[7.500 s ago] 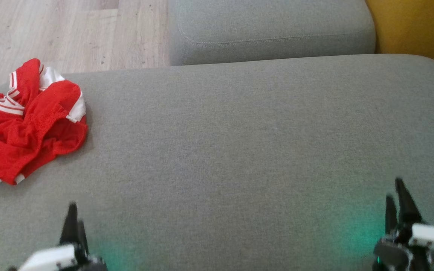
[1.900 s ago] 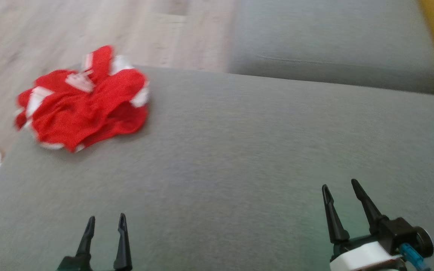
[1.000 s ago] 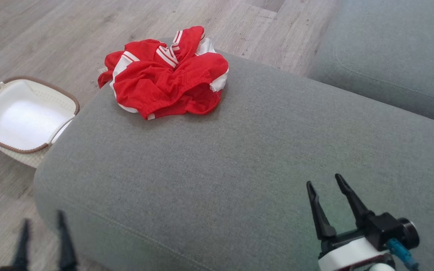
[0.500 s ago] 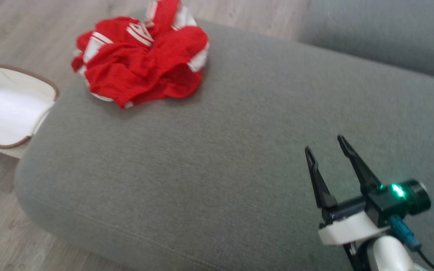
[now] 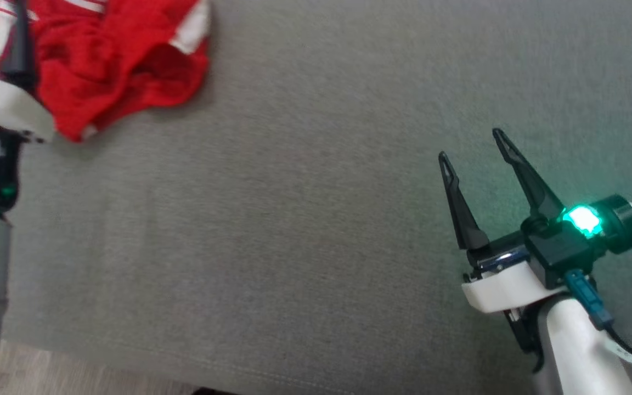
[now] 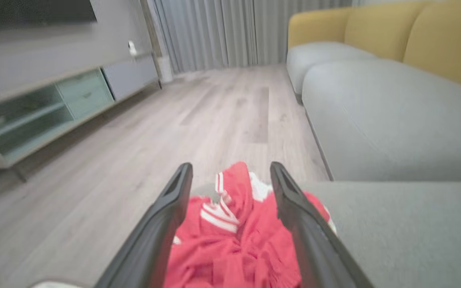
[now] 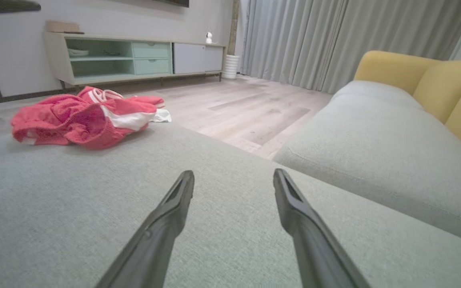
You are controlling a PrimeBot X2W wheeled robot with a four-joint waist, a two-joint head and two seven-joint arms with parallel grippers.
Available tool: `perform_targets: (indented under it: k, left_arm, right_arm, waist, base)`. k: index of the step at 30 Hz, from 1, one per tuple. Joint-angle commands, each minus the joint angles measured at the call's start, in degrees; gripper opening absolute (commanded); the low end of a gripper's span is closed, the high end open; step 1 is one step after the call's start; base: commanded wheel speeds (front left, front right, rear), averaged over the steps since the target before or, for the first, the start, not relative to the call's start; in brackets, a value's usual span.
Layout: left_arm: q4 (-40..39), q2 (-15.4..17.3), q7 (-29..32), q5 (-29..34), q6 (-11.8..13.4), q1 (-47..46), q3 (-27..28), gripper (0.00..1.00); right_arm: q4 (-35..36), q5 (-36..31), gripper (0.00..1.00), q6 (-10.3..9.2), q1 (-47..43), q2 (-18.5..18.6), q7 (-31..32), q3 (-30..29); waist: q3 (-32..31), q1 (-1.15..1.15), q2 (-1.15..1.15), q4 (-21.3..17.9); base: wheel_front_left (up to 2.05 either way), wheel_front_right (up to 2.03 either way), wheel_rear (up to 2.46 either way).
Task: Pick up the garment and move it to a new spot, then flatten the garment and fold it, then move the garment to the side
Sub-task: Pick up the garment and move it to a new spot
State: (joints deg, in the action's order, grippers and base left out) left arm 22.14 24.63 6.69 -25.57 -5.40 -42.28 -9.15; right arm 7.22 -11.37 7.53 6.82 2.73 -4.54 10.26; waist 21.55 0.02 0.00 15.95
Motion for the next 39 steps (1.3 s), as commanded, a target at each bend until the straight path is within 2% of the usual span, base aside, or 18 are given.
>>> perform_targets:
  k: [1,8,13,17,18,19,20,30,39]
  left_arm:
    - [-0.2,2.9,0.6,-0.5,-0.2,-1.9,1.6,1.00]
    - [10.4,3.2,5.6,-3.0,-1.9,-5.8,-5.2,1.00]
    - [12.0,5.0,8.7,-7.6,-2.1,-7.1,-10.6,1.00]
    - [14.1,6.6,7.5,-9.0,-2.1,-8.5,-12.9,1.00]
    - [14.8,6.8,7.0,-9.1,-2.1,-8.9,-13.2,0.44]
    - [15.4,6.8,6.1,-9.1,-2.1,-9.3,-13.4,0.15]
    - [15.9,6.8,5.2,-9.1,-2.1,-9.8,-13.6,0.00]
    - [17.7,8.6,-3.8,-7.6,-2.1,-13.2,-15.1,0.00]
    - [13.1,11.7,-5.2,-6.8,-2.1,-14.5,-17.5,0.00]
  right_arm:
    - [2.4,-0.4,1.00,-0.04,1.0,0.1,0.3,1.5]
    - [4.9,-1.7,1.00,-0.04,1.2,0.1,1.5,0.4]
    - [6.0,-1.7,1.00,-0.04,1.3,0.1,1.4,0.2]
    - [6.1,-1.3,1.00,-0.04,1.6,0.1,1.0,0.2]
    - [6.1,-1.2,1.00,-0.04,1.7,0.1,0.9,0.0]
    - [6.0,-1.1,1.00,-0.04,1.7,0.1,0.8,-0.1]
    - [5.8,-1.1,1.00,-0.04,1.8,0.1,0.6,-0.3]
    - [2.6,0.6,1.00,-0.04,2.3,0.1,-1.0,-0.7]
    - [-2.1,3.8,1.00,-0.04,1.2,0.1,-3.5,-1.1]
  waist:
    - [3.6,-0.02,0.00,-3.0]
    - [8.0,-0.02,0.00,-4.7]
    - [10.6,-0.02,0.00,-5.8]
    - [11.8,-0.02,0.00,-6.6]
    - [11.9,-0.02,0.00,-6.7]
    - [12.0,-0.02,0.00,-6.7]
    - [11.9,-0.02,0.00,-6.8]
    - [6.8,-0.02,0.00,-6.2]
    - [-2.1,-0.02,0.00,-7.2]
  base:
    - [0.00,0.00,0.00]
    - [0.00,0.00,0.00]
    - [0.00,0.00,0.00]
    - [0.00,0.00,0.00]
    - [0.00,0.00,0.00]
    - [0.00,0.00,0.00]
    - [0.00,0.00,0.00]
    - [0.00,0.00,0.00]
    - [0.00,0.00,0.00]
